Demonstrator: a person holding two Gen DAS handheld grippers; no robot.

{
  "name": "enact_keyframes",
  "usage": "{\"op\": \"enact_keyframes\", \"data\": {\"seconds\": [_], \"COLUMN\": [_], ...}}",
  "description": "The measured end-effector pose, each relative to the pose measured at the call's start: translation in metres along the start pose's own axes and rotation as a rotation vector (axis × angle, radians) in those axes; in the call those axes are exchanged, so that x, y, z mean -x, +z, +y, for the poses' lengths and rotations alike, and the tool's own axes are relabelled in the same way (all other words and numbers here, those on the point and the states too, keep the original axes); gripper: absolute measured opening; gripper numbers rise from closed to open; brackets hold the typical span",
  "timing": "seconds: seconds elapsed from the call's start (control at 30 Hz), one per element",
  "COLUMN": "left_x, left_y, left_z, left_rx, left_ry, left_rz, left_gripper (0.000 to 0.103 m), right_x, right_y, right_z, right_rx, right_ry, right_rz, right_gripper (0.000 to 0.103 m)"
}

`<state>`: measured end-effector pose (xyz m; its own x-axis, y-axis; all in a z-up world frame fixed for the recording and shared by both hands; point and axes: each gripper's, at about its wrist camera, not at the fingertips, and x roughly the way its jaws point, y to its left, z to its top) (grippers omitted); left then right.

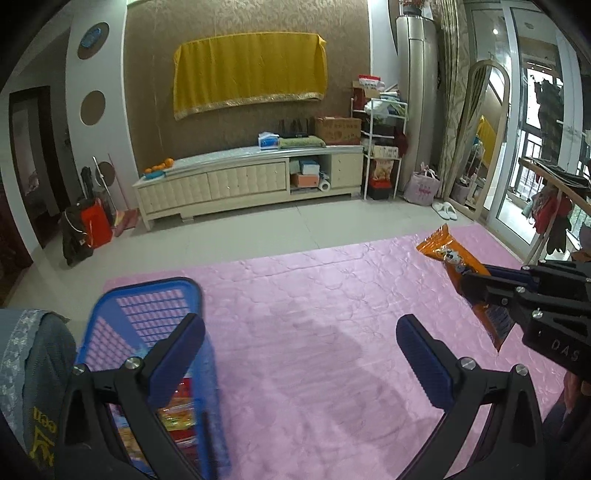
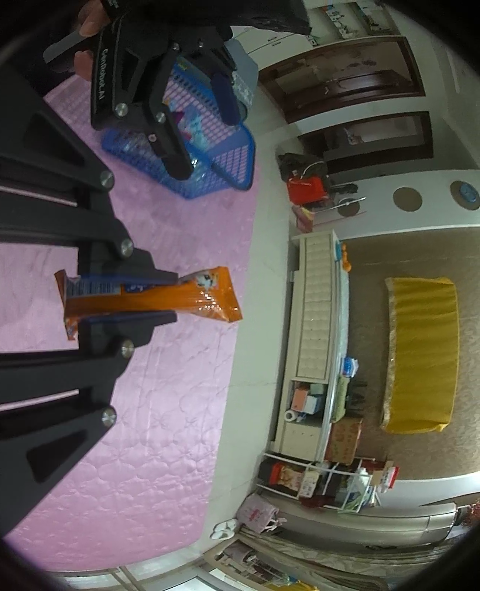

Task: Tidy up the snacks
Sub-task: 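Carry the candy bar over the basket and open the right gripper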

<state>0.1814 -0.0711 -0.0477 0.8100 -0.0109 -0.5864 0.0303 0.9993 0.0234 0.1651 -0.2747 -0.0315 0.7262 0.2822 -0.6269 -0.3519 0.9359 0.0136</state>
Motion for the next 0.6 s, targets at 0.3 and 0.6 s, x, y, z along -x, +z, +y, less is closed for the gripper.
{"op": "enact_keyframes", "data": {"seconds": [0.3, 0.6], "left_x": [0.046, 0.084], "left_y": [0.001, -0.014], "left_z": [0.041, 0.097], "left_rx": [0.003, 0.025], "left_ry": [0.071, 0.177], "left_rz": [-0.055, -0.067], "left_gripper": [0.103, 0.103], "right_x": [0.013, -0.004], "right_y": [0.023, 0.038], "right_z": [0.051, 0.102], "right_rx": [0.063, 0.095], "right_ry": [0.053, 0.154], "right_rz": [-0.051, -0.035], "right_gripper": [0.017, 0.017]}}
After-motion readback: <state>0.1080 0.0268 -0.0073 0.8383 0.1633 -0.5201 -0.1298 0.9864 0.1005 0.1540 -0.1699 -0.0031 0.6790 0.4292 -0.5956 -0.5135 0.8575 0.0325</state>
